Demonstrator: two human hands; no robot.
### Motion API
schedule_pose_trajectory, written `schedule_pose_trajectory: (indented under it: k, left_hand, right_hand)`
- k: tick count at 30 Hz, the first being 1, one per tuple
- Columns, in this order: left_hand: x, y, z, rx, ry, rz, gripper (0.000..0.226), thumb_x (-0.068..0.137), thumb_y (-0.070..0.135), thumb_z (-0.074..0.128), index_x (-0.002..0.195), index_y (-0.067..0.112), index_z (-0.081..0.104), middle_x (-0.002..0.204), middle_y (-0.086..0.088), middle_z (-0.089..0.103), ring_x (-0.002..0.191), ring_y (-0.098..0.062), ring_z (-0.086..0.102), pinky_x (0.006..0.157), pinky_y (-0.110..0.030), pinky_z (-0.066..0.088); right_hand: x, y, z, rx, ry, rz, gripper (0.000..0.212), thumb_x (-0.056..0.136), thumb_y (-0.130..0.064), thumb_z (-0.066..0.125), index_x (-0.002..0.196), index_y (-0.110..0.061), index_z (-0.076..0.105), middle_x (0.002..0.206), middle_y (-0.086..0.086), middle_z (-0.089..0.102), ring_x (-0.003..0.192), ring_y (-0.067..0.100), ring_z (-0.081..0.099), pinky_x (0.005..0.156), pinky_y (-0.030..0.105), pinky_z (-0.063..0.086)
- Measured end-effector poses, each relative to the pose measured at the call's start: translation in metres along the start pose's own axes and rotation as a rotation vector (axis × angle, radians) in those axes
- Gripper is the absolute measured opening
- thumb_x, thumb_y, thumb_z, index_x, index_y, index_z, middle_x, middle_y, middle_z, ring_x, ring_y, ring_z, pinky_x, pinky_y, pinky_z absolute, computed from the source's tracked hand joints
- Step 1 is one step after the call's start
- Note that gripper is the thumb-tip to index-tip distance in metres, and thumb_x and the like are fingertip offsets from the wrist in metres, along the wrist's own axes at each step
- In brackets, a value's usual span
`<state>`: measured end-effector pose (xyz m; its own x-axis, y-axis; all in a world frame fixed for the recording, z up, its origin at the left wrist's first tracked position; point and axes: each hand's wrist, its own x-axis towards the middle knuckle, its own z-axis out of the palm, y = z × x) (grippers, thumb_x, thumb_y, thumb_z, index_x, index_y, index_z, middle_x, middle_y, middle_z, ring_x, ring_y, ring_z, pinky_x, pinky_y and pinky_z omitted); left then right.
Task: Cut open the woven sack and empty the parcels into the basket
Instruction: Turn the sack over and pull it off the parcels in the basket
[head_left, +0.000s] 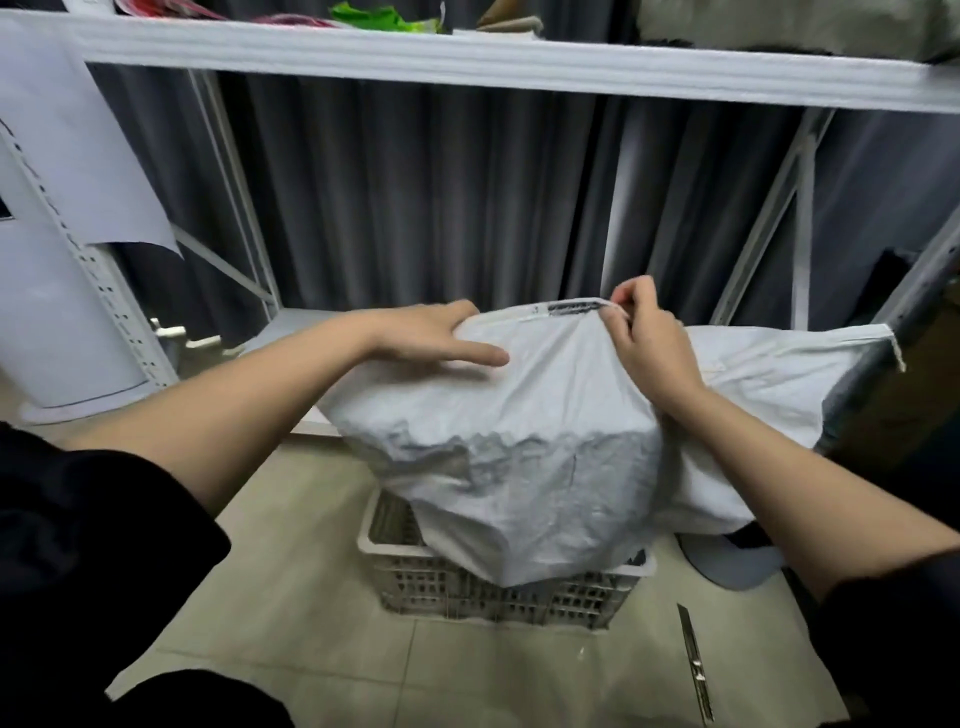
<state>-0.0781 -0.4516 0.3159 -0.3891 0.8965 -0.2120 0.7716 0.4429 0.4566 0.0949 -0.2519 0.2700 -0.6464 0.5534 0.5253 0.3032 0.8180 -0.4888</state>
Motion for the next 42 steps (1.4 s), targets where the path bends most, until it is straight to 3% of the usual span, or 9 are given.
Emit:
schedule_pose_trajectory:
  k: [4, 8, 15, 20, 23, 30, 35, 39, 42]
  left_hand:
    - [0.006, -0.022, 0.001, 0.284, 0.173, -0.023, 0.103, 0.051, 0.073, 0.073, 0.136, 0.03, 0.033, 0.13, 0.006, 0.049, 0.118, -0.02, 0.051, 0.101, -0.042, 0.043]
    - [0.023, -0.03, 0.022, 0.405, 0.223, -0.128, 0.075, 0.063, 0.06, 0.074, 0.118, 0.019, 0.043, 0.121, -0.001, 0.056, 0.105, -0.024, 0.055, 0.081, -0.033, 0.043]
    - [0.047, -0.056, 0.046, 0.259, 0.431, -0.285, 0.043, 0.078, 0.048, 0.064, 0.104, 0.018, 0.048, 0.119, -0.007, 0.056, 0.108, -0.027, 0.052, 0.087, -0.038, 0.041]
    - [0.047, -0.061, 0.03, -0.132, 0.234, -0.273, 0.055, 0.059, 0.067, 0.064, 0.095, 0.028, 0.051, 0.116, -0.002, 0.057, 0.102, -0.021, 0.054, 0.091, -0.036, 0.045]
    - [0.048, -0.05, 0.032, 0.014, 0.194, -0.262, 0.072, 0.057, 0.083, 0.041, 0.115, 0.04, 0.051, 0.133, -0.003, 0.048, 0.125, -0.025, 0.043, 0.108, -0.044, 0.03]
    - [0.055, -0.008, 0.024, -0.026, 0.279, -0.189, 0.072, 0.071, 0.061, 0.068, 0.132, 0.035, 0.039, 0.134, -0.002, 0.049, 0.122, -0.023, 0.05, 0.103, -0.039, 0.037]
    - [0.061, 0.03, -0.018, 0.296, 0.701, -0.191, 0.03, 0.092, 0.047, 0.044, 0.107, 0.022, 0.052, 0.112, -0.008, 0.065, 0.105, -0.033, 0.06, 0.076, -0.035, 0.037]
    - [0.057, 0.048, -0.047, 0.183, 1.11, -0.106, 0.02, 0.091, 0.028, 0.049, 0.106, 0.014, 0.049, 0.107, -0.014, 0.061, 0.098, -0.037, 0.058, 0.073, -0.042, 0.042]
    - [0.055, 0.042, -0.035, 0.169, 0.855, -0.105, 0.029, 0.094, 0.036, 0.041, 0.111, 0.012, 0.047, 0.113, -0.016, 0.061, 0.102, -0.038, 0.058, 0.076, -0.041, 0.041]
  right_hand:
    - [0.019, -0.001, 0.0, 0.027, 0.156, 0.136, 0.021, 0.098, -0.032, 0.04, 0.107, -0.014, 0.043, 0.093, 0.013, 0.066, 0.085, 0.042, 0.057, 0.068, 0.037, 0.033]
    - [0.013, -0.005, 0.019, -0.024, 0.085, 0.19, 0.019, 0.099, -0.031, 0.035, 0.107, -0.014, 0.04, 0.084, 0.01, 0.059, 0.073, 0.034, 0.047, 0.067, 0.036, 0.03]
    - [0.005, 0.021, 0.029, 0.019, -0.307, 0.111, 0.031, 0.092, -0.025, 0.05, 0.12, -0.02, 0.037, 0.106, -0.001, 0.063, 0.092, 0.029, 0.061, 0.08, 0.043, 0.049]
    - [0.02, 0.044, 0.007, -0.453, -0.421, 0.032, 0.026, 0.092, -0.026, 0.048, 0.113, -0.014, 0.056, 0.115, 0.009, 0.059, 0.108, 0.031, 0.056, 0.076, 0.036, 0.044]
    - [0.022, 0.046, -0.003, -0.585, -0.338, -0.053, 0.027, 0.096, -0.033, 0.042, 0.105, -0.016, 0.061, 0.107, 0.007, 0.061, 0.104, 0.03, 0.058, 0.067, 0.033, 0.036]
    - [0.032, 0.006, -0.031, -0.279, -0.006, -0.025, 0.018, 0.091, -0.019, 0.043, 0.096, -0.023, 0.059, 0.096, 0.003, 0.067, 0.09, 0.031, 0.058, 0.064, 0.033, 0.032]
    - [0.062, -0.031, -0.051, -0.204, 0.113, 0.035, 0.02, 0.092, -0.022, 0.041, 0.101, -0.021, 0.06, 0.098, 0.009, 0.066, 0.092, 0.035, 0.057, 0.065, 0.034, 0.034]
    - [0.079, -0.045, -0.076, -0.169, 0.302, -0.02, 0.016, 0.09, -0.023, 0.045, 0.1, -0.017, 0.056, 0.102, 0.009, 0.063, 0.095, 0.034, 0.056, 0.066, 0.034, 0.033]
    - [0.068, -0.033, -0.077, -0.19, -0.053, -0.155, 0.037, 0.083, -0.037, 0.062, 0.115, -0.023, 0.051, 0.117, 0.002, 0.058, 0.107, 0.023, 0.055, 0.077, 0.036, 0.04]
